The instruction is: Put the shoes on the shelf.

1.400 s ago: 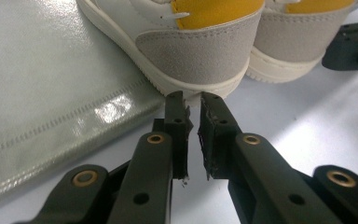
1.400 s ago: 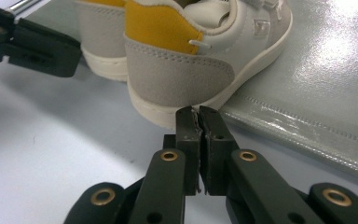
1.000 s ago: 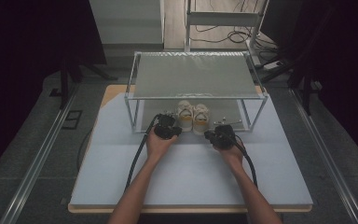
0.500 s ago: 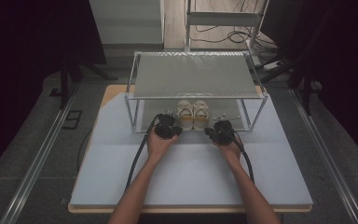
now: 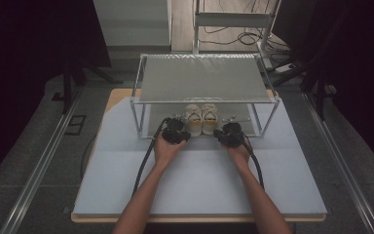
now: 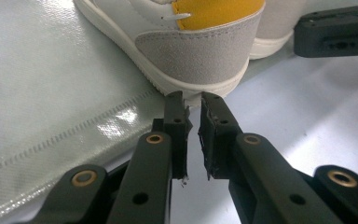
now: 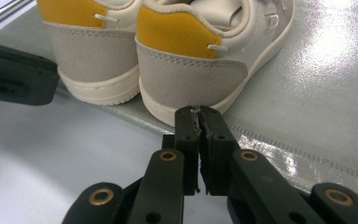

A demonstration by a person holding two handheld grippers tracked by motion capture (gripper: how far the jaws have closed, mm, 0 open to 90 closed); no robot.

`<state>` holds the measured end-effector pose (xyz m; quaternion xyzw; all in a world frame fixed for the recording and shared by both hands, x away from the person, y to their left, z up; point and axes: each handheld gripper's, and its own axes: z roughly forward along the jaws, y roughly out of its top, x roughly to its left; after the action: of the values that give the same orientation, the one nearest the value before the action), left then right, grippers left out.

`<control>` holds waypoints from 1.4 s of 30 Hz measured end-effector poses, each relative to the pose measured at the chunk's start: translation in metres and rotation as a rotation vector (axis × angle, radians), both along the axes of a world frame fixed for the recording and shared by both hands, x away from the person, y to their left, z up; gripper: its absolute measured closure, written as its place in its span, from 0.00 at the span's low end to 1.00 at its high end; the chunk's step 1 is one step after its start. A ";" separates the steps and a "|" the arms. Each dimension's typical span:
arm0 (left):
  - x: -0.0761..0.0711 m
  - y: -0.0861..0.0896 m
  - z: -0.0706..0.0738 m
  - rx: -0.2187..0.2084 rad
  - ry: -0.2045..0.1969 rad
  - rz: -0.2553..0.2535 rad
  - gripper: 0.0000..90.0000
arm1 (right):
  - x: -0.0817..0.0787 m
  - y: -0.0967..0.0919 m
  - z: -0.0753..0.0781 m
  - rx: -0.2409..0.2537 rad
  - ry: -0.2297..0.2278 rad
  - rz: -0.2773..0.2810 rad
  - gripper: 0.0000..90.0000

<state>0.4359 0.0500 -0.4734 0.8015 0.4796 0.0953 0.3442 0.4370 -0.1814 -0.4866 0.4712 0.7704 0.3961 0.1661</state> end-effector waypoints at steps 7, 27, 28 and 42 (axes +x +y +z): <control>0.015 0.003 -0.001 0.036 0.007 0.002 0.89 | 0.000 0.000 0.000 -0.002 -0.001 0.003 0.96; 0.018 0.000 -0.003 0.029 0.003 0.001 0.87 | 0.011 0.004 -0.002 -0.011 -0.005 -0.030 0.95; 0.017 0.000 -0.002 0.036 -0.007 -0.004 0.86 | 0.010 0.003 -0.002 -0.010 -0.007 -0.029 0.95; -0.025 0.013 0.015 -0.020 -0.080 0.001 0.53 | -0.025 -0.011 0.015 0.015 -0.070 0.047 0.62</control>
<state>0.4113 0.0634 -0.4581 0.7933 0.4668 0.1224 0.3711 0.4122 -0.1927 -0.4714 0.4401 0.7719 0.4219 0.1801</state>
